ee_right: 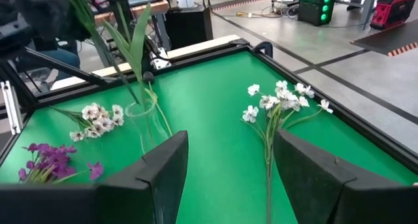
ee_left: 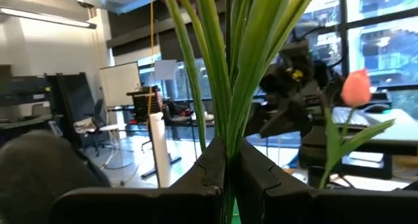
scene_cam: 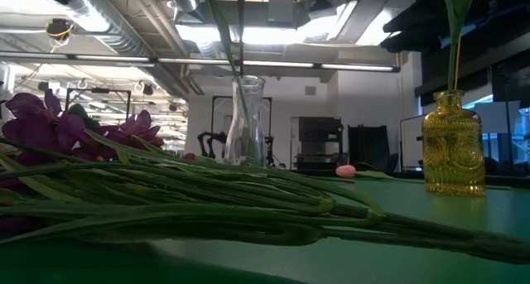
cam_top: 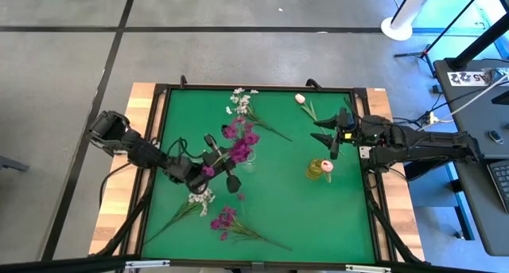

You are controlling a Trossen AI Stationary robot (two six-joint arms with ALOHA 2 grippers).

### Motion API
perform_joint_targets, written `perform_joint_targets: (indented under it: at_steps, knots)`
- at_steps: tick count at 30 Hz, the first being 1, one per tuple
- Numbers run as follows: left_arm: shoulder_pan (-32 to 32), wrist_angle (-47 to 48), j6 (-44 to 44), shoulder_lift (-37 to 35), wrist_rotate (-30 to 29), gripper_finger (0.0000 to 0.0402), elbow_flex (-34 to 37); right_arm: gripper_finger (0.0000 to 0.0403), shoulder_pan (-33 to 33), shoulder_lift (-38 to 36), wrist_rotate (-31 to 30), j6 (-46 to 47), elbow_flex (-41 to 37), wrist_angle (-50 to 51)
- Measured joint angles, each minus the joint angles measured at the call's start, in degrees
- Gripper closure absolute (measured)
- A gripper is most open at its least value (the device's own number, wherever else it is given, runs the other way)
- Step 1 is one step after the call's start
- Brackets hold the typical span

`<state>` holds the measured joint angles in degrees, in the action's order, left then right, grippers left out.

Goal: Sort flowers into vase by color
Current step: Put the top violet flower into the transparent vase

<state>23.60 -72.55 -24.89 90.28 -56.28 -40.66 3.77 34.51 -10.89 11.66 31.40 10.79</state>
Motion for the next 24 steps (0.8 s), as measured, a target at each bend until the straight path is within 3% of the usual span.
perform_joint_targets:
  at_steps: [11,20,24]
  knots:
    - [-2.22,14.83,13.84,-0.02,0.27,0.0381,0.0,0.0181,0.0,-0.14,-0.08,0.0,0.0,-0.22]
    - [0.2,15.06,10.73,-0.02,-0.18,0.029,0.0,0.0181,0.0,-0.12,-0.06,0.0,0.0,-0.2]
    - [2.09,15.05,8.44,-0.02,-3.25,0.0251,0.0,0.0181,0.0,-0.14,-0.05,0.0,0.0,-0.18]
